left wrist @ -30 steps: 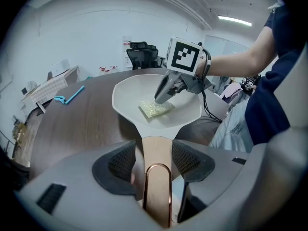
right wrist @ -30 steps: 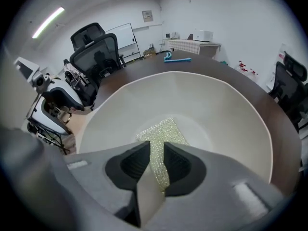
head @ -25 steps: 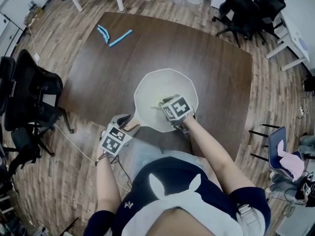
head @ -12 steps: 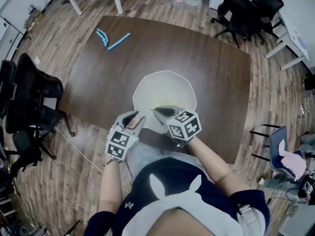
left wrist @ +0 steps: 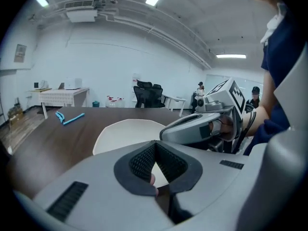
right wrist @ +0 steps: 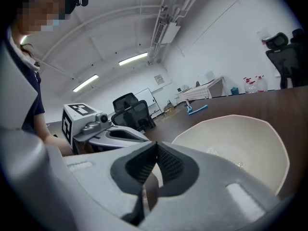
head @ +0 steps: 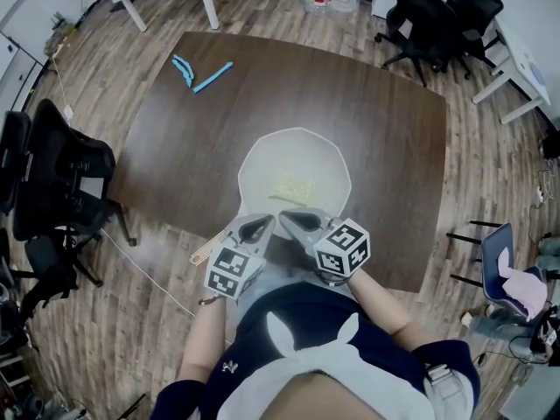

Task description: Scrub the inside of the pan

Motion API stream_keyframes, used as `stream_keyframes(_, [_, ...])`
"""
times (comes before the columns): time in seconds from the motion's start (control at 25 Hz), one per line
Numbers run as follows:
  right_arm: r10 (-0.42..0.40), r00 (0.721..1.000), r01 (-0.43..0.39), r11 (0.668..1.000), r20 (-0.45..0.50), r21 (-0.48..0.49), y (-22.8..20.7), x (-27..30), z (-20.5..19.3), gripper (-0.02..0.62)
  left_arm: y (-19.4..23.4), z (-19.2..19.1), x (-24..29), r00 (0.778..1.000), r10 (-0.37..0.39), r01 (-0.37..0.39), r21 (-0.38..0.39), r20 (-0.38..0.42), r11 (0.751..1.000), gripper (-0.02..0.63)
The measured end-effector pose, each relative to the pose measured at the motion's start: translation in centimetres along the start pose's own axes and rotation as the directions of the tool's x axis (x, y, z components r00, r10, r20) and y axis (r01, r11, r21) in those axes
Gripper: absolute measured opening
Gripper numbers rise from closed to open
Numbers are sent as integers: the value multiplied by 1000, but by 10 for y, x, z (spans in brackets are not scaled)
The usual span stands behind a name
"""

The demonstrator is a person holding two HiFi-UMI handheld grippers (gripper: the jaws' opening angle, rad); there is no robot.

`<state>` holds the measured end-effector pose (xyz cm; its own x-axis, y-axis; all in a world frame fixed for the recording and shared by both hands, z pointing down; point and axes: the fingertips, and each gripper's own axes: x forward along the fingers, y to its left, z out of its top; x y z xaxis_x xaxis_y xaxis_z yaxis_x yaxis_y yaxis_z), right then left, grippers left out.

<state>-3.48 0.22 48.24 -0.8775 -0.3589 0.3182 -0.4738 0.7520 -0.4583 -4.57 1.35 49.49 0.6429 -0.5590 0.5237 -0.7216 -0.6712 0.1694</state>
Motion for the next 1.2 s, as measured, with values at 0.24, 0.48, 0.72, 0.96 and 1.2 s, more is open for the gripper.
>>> stream_keyframes(0.24, [-45,999,45,999,0,7,-5,-19,-11,-2,-10,-2,2,999,-35,35,18,-12,999,5])
stream_keyframes(0.48, [-80,997,80,997,2,-5,-6,-25,-12,-2,-21,-2,10,998,-58,59,25,-27,998,5])
stream_keyframes(0.72, [-84,996,84,996,-3,4,-2,-22,-17,-2,-28,-6,12,996,-84,84,2,-31,996,5])
stream_keyframes(0.96, [-86,996,86,996,-2,8,-6,-23,-16,-2,-19,-7,9,998,-61,60,-28,-28,998,5])
stream_keyframes(1.2, [-77,997,77,997,-7,22,-6,-25,-16,-2,-22,-6,11,998,-65,64,-45,-27,997,5])
